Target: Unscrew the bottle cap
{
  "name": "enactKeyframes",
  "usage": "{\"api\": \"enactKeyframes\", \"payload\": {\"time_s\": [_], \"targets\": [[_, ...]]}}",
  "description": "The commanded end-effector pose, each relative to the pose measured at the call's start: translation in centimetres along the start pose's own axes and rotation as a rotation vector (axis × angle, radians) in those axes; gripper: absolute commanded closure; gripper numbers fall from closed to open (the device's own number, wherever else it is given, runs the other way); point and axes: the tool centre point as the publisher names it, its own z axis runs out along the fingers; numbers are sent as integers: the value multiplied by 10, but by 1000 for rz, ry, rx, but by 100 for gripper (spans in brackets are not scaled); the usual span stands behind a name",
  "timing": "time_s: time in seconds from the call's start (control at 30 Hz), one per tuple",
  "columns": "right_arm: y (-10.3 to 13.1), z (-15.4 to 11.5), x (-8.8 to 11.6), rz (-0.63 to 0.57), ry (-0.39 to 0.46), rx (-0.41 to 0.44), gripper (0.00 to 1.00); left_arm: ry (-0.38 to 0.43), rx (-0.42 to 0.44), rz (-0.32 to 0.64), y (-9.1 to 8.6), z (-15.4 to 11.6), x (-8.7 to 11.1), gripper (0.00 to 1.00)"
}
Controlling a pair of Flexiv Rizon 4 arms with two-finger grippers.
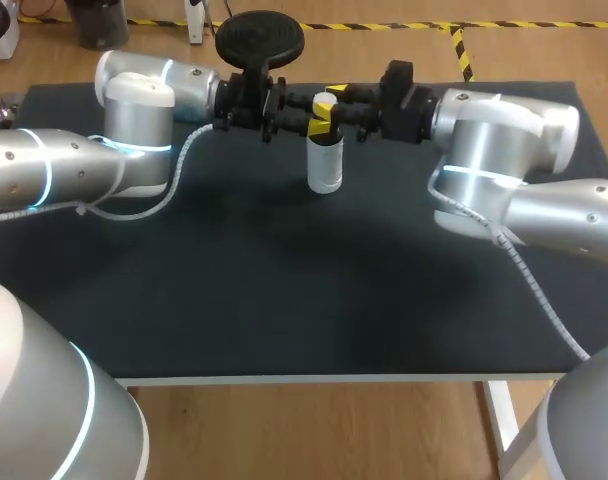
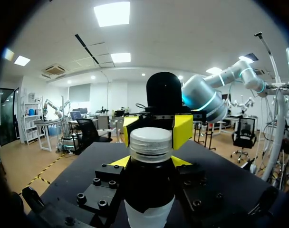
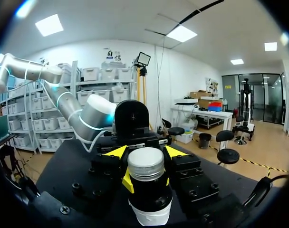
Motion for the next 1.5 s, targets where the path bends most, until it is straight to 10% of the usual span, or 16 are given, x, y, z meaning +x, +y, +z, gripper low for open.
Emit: {"api": "enactKeyframes", "payload": {"time_s": [0.03,1.5], "targets": [[-2,-5,-6,2,68,-14,100,4,1,-1,-1,0,-5,100],[9,11,-1,-37,982,121,100,4,1,-1,-1,0,-5,100]]}}
